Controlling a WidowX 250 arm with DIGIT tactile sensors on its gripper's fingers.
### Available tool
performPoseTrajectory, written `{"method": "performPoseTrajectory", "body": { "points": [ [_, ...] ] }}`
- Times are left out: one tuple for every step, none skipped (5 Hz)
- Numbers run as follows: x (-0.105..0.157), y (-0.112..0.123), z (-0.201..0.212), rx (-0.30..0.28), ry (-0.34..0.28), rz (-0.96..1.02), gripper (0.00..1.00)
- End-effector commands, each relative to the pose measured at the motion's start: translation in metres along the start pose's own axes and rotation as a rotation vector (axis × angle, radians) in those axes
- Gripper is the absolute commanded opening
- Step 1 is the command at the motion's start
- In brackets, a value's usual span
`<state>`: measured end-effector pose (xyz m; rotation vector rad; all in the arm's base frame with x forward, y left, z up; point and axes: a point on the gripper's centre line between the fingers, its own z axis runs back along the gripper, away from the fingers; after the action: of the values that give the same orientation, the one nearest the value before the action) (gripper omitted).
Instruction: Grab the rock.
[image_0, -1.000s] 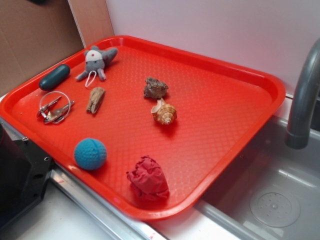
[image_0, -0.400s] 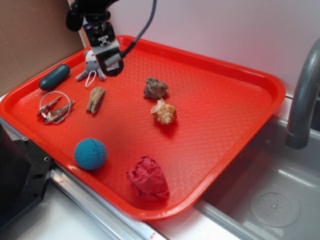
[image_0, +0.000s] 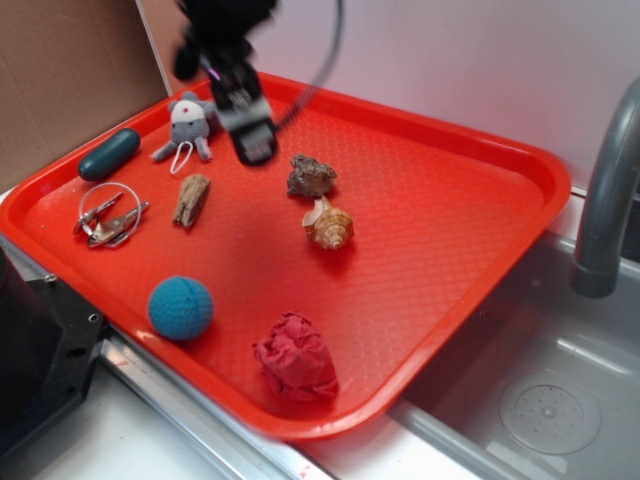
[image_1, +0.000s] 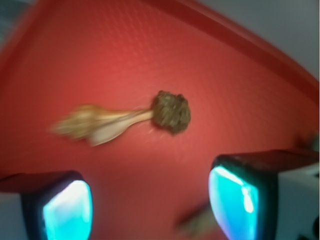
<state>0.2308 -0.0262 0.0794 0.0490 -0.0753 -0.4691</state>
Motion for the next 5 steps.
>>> {"method": "performPoseTrajectory", "body": {
  "points": [
    [0.021, -0.009, -0.028, -0.022, -0.043, -0.115, 1.00],
    [0.029, -0.006, -0.044, -0.051, -0.024, -0.118, 1.00],
    [0.037, -0.001, -0.056, -0.060, 0.003, -0.109, 1.00],
    [0.046, 0.005, -0.067, -0.062, 0.028, -0.091, 1.00],
    [0.056, 0.014, -0.066, -0.061, 0.015, -0.077, 1.00]
  ]
}}
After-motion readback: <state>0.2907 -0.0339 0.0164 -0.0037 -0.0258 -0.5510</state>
